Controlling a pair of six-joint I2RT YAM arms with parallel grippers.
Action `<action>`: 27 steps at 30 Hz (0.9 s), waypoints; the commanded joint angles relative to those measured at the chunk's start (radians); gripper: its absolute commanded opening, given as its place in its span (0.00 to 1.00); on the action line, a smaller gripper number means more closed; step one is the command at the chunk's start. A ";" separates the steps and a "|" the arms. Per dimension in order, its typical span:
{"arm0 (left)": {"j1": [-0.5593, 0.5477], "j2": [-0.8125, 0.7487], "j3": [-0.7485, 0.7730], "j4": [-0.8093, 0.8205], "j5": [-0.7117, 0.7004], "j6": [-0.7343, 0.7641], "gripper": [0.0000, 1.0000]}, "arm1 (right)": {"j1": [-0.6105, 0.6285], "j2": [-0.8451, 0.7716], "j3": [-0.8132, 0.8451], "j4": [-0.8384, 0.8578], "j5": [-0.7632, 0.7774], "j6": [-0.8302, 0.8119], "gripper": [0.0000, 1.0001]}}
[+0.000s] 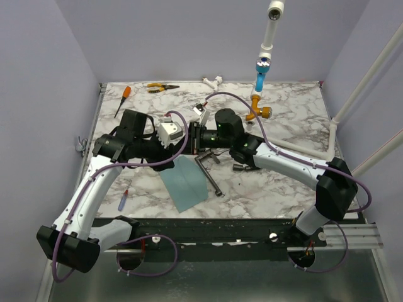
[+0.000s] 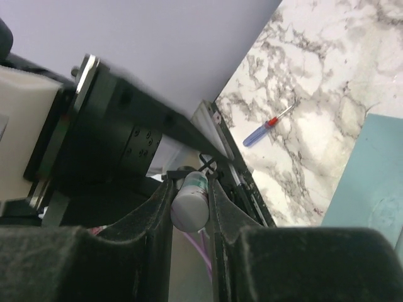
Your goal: Place the letter into the envelope and seal it
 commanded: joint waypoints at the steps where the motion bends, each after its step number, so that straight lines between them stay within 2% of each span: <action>1: 0.005 -0.010 0.011 0.031 0.095 0.005 0.23 | 0.007 -0.012 0.005 0.017 -0.018 0.011 0.01; 3: 0.004 -0.013 0.008 0.028 0.093 0.010 0.00 | 0.007 -0.009 0.005 0.020 -0.020 0.010 0.01; 13: 0.034 -0.049 -0.119 -0.007 -0.100 0.079 0.00 | -0.006 -0.108 0.013 -0.163 0.207 -0.133 0.01; 22: 0.043 -0.081 -0.165 0.000 -0.094 0.100 0.00 | -0.008 -0.138 -0.012 -0.218 0.296 -0.183 0.01; 27: 0.073 -0.101 -0.152 -0.007 -0.046 0.104 0.00 | -0.008 -0.127 -0.033 -0.430 0.453 -0.345 0.00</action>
